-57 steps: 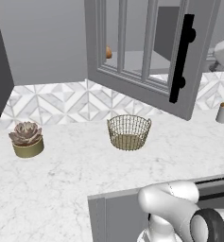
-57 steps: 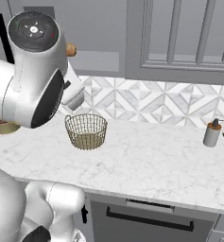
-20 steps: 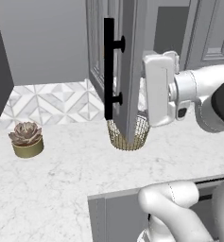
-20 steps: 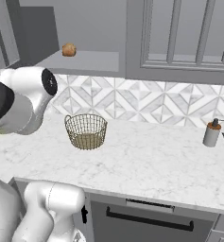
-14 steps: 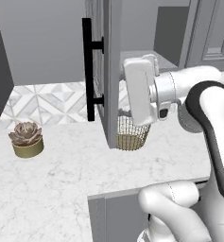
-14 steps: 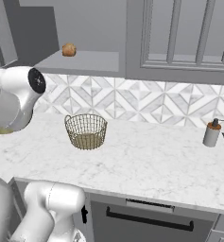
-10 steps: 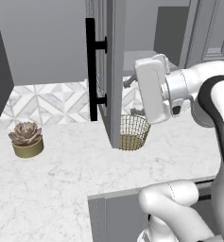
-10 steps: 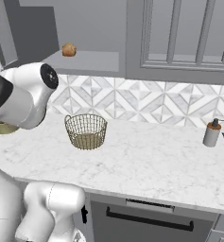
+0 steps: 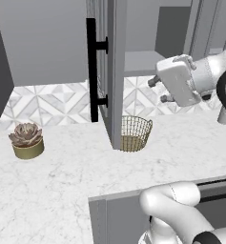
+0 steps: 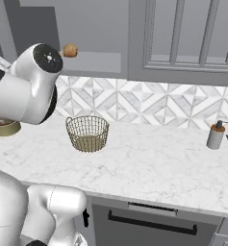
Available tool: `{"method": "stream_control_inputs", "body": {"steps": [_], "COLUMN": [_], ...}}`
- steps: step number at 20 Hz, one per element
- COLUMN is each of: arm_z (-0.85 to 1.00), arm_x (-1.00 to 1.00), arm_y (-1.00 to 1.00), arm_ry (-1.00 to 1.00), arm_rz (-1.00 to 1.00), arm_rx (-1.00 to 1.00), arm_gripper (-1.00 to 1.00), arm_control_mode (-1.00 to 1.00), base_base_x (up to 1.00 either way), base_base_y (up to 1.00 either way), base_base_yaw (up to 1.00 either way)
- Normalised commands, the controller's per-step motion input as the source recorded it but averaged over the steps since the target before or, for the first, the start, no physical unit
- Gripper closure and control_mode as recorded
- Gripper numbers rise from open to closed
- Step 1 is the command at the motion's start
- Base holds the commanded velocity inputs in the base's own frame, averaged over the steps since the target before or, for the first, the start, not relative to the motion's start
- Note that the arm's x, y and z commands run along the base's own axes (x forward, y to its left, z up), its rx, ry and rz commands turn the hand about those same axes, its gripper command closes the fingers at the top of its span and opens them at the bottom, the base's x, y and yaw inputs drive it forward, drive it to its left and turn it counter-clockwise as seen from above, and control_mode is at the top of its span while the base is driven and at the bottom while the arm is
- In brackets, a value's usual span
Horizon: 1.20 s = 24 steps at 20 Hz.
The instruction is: Open the cabinet, pick up the bread from the cabinet and place it in the basket. Then move the basket to the dining counter.
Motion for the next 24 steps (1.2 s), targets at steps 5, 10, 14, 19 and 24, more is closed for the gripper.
{"method": "stream_control_inputs", "body": {"steps": [5,10,14,19,24], "arm_z": [-0.02,0.37,0.22,0.22,-0.05], "arm_x": [0.32,0.59,0.82,0.40,0.12], "arm_y": [-0.04,-0.18,-0.13,-0.33,-0.29], "arm_ry": [-0.85,-0.02,0.00,0.00,-0.01], "arm_rz": [-0.17,-0.18,-0.14,-0.01,0.03], "arm_rx": [-0.32,-0.18,-0.18,-0.08,0.01], "arm_gripper": [-1.00,-1.00,-1.00,-1.00,-1.00], "arm_control_mode": [-1.00,-1.00,-1.00,-1.00,-1.00], "base_base_x": [0.00,0.00,0.00,0.00,0.00], "base_base_y": [0.00,0.00,0.00,0.00,0.00], "base_base_yaw": [0.00,0.00,0.00,0.00,0.00]}}
